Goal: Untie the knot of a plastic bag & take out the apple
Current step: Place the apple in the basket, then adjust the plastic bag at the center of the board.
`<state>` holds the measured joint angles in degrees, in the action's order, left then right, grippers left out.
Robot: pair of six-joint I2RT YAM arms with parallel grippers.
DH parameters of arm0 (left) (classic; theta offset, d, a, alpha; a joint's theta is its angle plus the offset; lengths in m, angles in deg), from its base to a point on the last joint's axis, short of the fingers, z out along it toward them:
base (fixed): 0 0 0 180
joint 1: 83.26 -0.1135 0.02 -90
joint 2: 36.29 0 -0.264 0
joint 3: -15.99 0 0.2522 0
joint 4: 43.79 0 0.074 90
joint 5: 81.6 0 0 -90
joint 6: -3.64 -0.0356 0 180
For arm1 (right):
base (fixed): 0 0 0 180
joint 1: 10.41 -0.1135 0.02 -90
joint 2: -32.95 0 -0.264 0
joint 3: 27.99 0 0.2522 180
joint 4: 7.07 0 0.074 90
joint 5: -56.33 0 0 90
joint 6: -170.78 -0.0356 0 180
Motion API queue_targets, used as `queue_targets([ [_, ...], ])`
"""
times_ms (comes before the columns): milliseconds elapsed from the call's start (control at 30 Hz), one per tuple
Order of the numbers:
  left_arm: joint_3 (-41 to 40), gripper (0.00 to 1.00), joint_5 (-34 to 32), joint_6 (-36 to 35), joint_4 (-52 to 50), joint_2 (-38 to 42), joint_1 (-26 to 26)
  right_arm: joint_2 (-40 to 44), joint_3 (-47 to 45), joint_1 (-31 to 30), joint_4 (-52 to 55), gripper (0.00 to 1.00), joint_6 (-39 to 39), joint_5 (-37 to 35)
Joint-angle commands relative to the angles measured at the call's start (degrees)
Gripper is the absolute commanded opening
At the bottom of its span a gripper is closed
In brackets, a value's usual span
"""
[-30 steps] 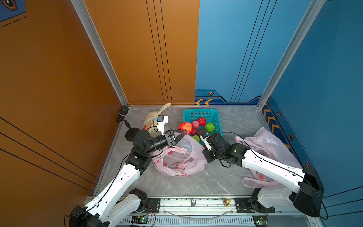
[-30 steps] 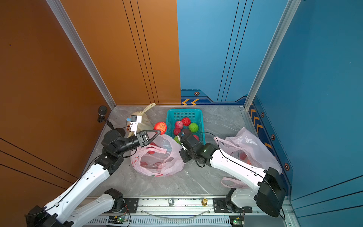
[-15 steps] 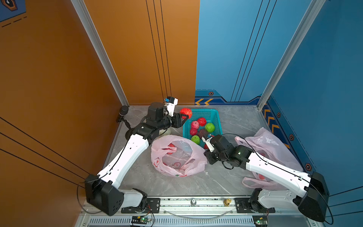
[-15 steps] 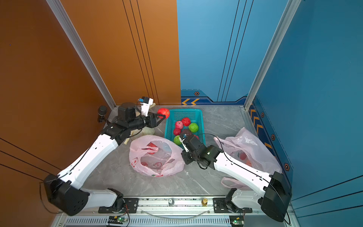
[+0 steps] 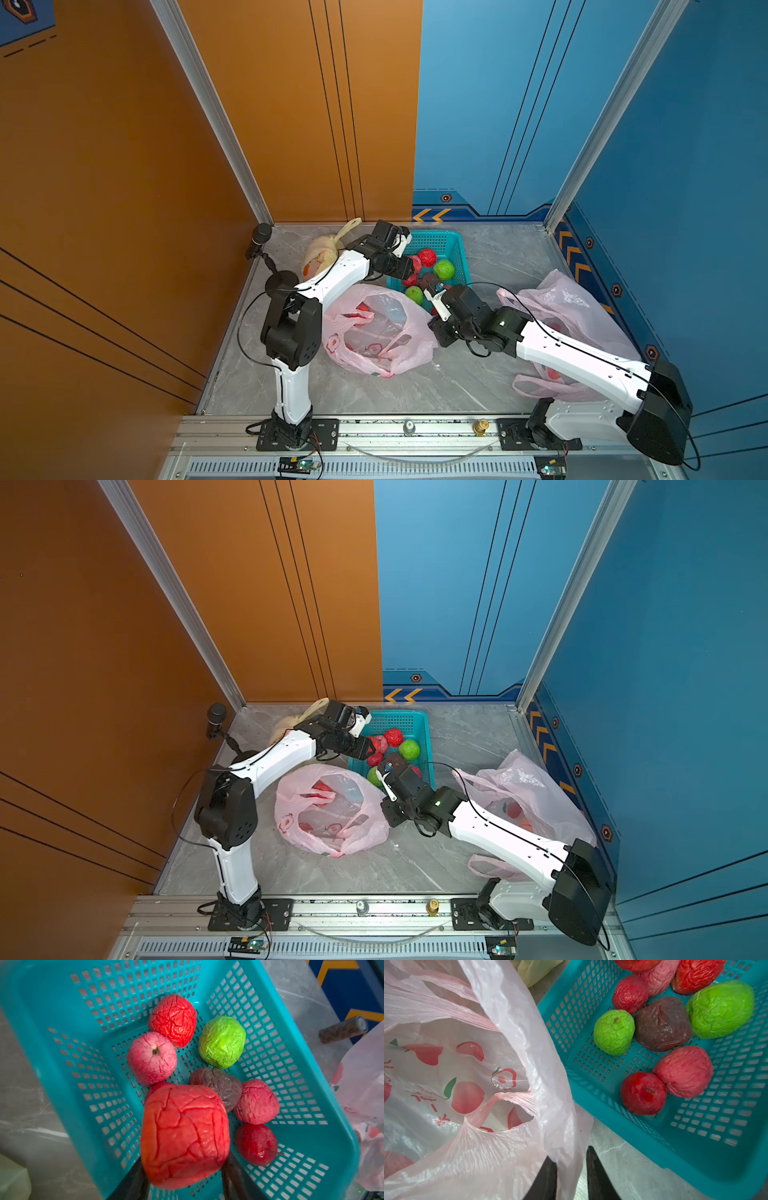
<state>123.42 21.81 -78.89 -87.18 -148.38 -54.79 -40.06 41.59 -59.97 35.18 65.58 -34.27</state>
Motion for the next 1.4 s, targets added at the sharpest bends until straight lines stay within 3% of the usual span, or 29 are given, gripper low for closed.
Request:
queue_targets([
  [0, 3.1, 0.61, -3.1, -1.5, -4.2, -2.6, 0.1, -0.3, 0.8, -0.2, 0.0, 0.26, 0.8, 0.2],
  [133, 3.5, 0.68, -2.9, -1.1, -4.3, -2.8, -0.3, -0.3, 0.8, -0.1, 0.2, 0.26, 0.9, -0.1],
  [267, 3.6, 0.75, 2.0, 0.8, -3.8, -0.7, -2.2, -0.2, 0.9, -0.1, 0.3, 0.3, 0.9, -0.8],
  [533, -1.0, 0.76, 0.7, 0.9, -2.5, 15.2, -5.1, 3.7, 1.6, 0.7, 0.5, 0.37, 2.0, -1.3],
  [700, -8.5, 0.77, -8.8, 1.4, -5.6, 30.2, -5.1, 7.7, 4.4, 0.8, 1.2, 0.45, 4.1, 0.4],
  [900, -23.6, 0.8, -24.9, 6.1, -12.9, 48.4, -0.8, 11.4, 6.6, -0.4, -4.3, 0.45, 4.1, 11.5],
  [1100, -39.6, 0.85, -29.5, 16.5, -15.7, 60.0, 0.4, 3.0, 8.8, -5.7, -8.9, 0.42, 1.7, 18.1],
  [1200, -44.1, 0.85, -33.6, 20.5, -15.8, 64.6, 1.0, -2.9, 9.8, -7.8, -12.8, 0.37, -1.1, 17.4],
  [1367, -47.8, 0.9, -40.2, 23.9, -15.6, 71.0, 1.6, -12.9, 13.8, -9.9, -15.5, 0.36, -5.5, 10.3],
])
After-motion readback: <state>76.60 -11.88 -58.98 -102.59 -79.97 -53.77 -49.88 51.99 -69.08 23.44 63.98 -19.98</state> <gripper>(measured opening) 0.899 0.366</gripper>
